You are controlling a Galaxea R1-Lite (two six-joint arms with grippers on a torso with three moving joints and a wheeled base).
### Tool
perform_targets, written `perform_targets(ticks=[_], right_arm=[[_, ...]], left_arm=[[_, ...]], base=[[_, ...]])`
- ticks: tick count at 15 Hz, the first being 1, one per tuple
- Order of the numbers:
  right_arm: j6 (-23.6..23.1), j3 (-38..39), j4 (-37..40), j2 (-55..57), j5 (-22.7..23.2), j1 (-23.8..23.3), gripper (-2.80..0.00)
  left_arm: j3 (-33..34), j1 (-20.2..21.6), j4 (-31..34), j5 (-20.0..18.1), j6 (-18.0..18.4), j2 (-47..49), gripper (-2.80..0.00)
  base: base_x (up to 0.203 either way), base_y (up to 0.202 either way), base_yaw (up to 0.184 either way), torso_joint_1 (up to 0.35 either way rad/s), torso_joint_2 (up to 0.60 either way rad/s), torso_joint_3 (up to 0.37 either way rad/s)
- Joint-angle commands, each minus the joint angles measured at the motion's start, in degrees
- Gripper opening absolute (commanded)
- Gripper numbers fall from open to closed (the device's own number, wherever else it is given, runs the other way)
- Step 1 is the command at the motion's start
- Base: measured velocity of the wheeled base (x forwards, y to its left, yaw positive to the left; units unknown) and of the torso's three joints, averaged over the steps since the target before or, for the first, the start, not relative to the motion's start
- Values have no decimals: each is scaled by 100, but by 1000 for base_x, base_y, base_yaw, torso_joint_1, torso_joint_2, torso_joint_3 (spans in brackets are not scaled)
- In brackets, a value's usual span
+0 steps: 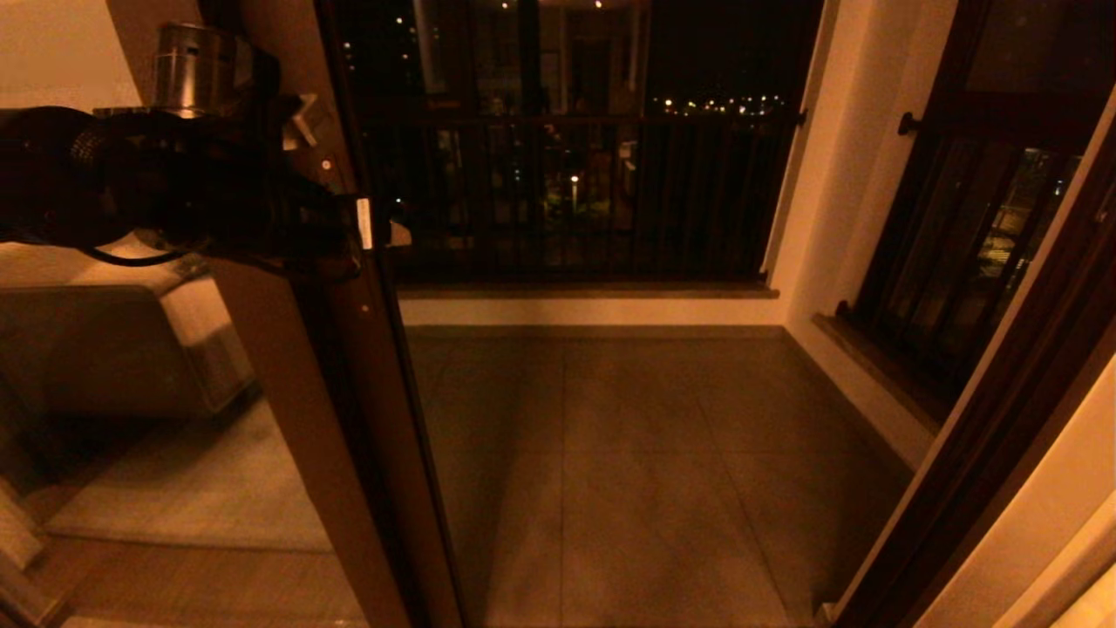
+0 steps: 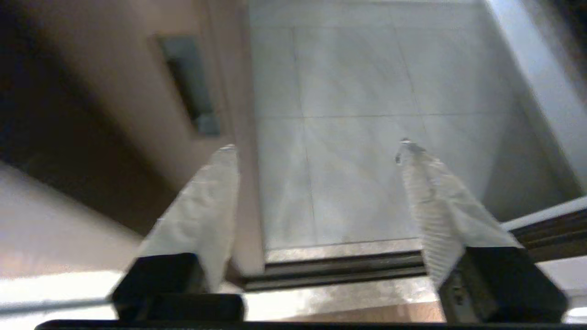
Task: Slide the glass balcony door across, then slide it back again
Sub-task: Close the slid door
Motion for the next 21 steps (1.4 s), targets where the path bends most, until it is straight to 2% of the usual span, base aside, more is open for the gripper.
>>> perform_targets(ticks=[1,5,10,21], right_arm=[[1,0,1,0,1,8,-280],[1,0,1,0,1,9,-280],[-1,0,0,0,1,9,-280],[1,0,1,0,1,9,-280]], left_arm=[[-3,13,-137,-150,-1,193,0],[-195,78,-340,-197,220,424,0],[57,105,-303,-194,214,127,0],[-56,204,-649,-230,311,492,0]], base=[[0,0,0,0,0,0],[0,0,0,0,0,0],[0,0,0,0,0,0],[0,0,0,0,0,0]])
